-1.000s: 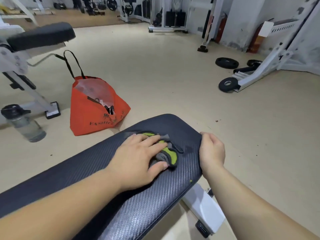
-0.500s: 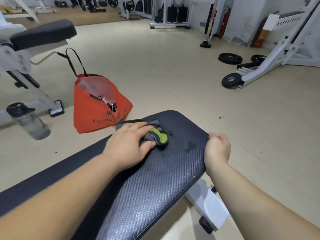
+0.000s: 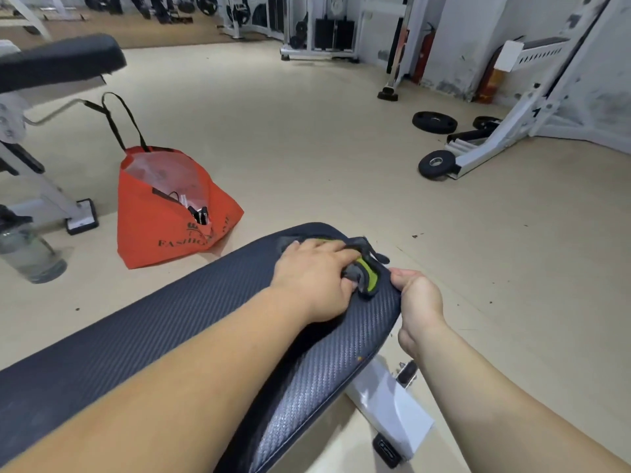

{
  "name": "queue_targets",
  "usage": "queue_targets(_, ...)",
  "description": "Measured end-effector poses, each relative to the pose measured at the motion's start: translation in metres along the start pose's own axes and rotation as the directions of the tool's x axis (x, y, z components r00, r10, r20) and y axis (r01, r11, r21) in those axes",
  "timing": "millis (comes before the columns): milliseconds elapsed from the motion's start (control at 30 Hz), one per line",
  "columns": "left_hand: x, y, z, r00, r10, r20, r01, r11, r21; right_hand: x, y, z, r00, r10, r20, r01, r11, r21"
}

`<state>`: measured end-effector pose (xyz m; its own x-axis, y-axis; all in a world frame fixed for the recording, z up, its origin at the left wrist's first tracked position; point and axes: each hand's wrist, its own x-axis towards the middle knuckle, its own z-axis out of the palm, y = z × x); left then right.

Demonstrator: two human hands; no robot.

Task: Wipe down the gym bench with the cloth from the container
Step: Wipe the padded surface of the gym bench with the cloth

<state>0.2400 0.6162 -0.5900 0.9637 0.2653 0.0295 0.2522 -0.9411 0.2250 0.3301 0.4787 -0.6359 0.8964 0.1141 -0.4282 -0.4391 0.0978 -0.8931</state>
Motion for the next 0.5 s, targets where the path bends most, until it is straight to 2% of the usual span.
queue_targets(100,-0.019,0.019,0.003,0.974,0.227,0.013,-0.224,0.97,-0.091,0.001,0.0,0.003,1.0,0.024,-0.02,-0.023,0.998,0.058)
queue_targets(167,-0.021,-0.002,-0.003,0.942,0.331,0.062,-0.316,0.933,-0.17,0.003,0.001,0.005,0.999,0.015,-0.036,-0.013,0.998,0.058)
queue_targets(233,-0.003,-0.037,-0.005,0.975,0.222,0.024,-0.216,0.966,-0.145,0.003,0.001,0.006,0.998,-0.029,-0.055,0.03,0.999,0.029)
queue_targets(267,0.005,-0.047,-0.007,0.995,0.09,-0.035,-0.094,0.989,-0.115,0.002,0.002,0.007,0.997,-0.045,-0.063,0.046,0.999,0.014)
queue_targets(333,0.014,-0.042,-0.003,0.98,-0.171,-0.099,0.165,0.984,-0.062,0.001,0.005,0.009,0.995,-0.044,-0.087,0.044,0.999,0.004)
queue_targets(367,0.015,-0.03,0.002,0.979,-0.184,-0.093,0.179,0.982,-0.053,0.001,0.006,0.01,0.995,-0.037,-0.095,0.04,0.999,0.026)
queue_targets(433,0.004,-0.007,0.004,0.999,0.013,-0.048,-0.018,0.995,-0.094,0.005,0.009,0.011,0.994,-0.02,-0.11,0.029,0.996,0.081)
queue_targets(500,-0.011,-0.01,-0.001,0.972,0.236,0.01,-0.231,0.957,-0.173,0.009,0.011,0.012,0.992,-0.029,-0.121,0.042,0.993,0.108)
